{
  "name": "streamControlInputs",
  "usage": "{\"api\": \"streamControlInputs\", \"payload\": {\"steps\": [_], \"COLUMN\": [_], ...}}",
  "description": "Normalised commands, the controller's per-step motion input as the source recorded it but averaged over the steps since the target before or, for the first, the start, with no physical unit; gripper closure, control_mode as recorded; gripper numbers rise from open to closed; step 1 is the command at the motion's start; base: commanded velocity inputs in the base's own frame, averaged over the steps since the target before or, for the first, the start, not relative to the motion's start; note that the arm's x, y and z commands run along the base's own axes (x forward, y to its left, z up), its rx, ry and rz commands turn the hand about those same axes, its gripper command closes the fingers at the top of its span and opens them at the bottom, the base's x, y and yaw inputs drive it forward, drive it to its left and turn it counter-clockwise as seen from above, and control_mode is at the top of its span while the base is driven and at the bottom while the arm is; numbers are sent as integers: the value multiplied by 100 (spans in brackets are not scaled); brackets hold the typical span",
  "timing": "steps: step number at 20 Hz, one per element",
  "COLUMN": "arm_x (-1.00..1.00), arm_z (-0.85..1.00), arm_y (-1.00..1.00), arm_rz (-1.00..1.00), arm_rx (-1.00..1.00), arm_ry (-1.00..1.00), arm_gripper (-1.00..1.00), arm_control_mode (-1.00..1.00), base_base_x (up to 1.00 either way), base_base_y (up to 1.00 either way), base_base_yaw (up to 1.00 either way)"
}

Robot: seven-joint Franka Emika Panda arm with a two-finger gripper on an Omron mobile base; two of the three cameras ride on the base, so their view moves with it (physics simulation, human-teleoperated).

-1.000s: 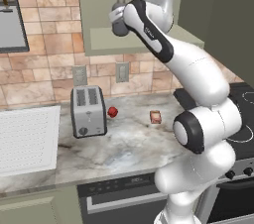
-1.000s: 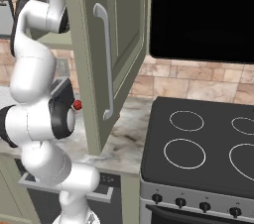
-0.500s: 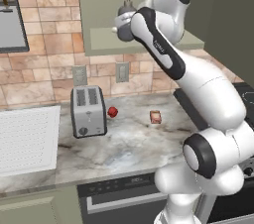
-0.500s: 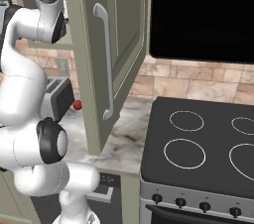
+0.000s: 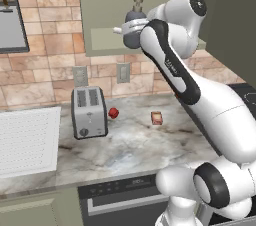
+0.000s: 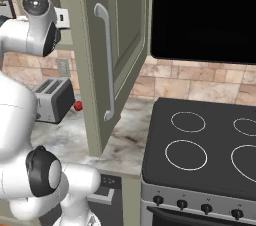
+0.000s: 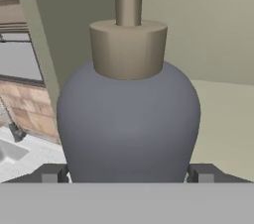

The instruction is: Pick the soap dispenser and bar soap from the cabinet and place them on the counter.

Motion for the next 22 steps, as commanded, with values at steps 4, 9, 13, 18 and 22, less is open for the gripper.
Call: {"api": "streamControlInputs", "payload": {"steps": [4, 9, 13, 18, 22], "arm_x": [-61, -61, -61, -59, -52], "arm_z": [-1, -5, -4, -6, -16], "arm_y": [-9, -15, -17, -22, -21], "arm_rz": [-3, -2, -1, 0, 0], "arm_rx": [4, 3, 1, 0, -3], "arm_ry": [-1, -2, -2, -4, -1], "arm_gripper": [100, 100, 100, 100, 100], "arm_control_mode": [-100, -100, -100, -100, -100], "base_base_x": [0, 0, 0, 0, 0], "base_base_y": [0, 0, 0, 0, 0], "base_base_yaw": [0, 0, 0, 0, 0]}}
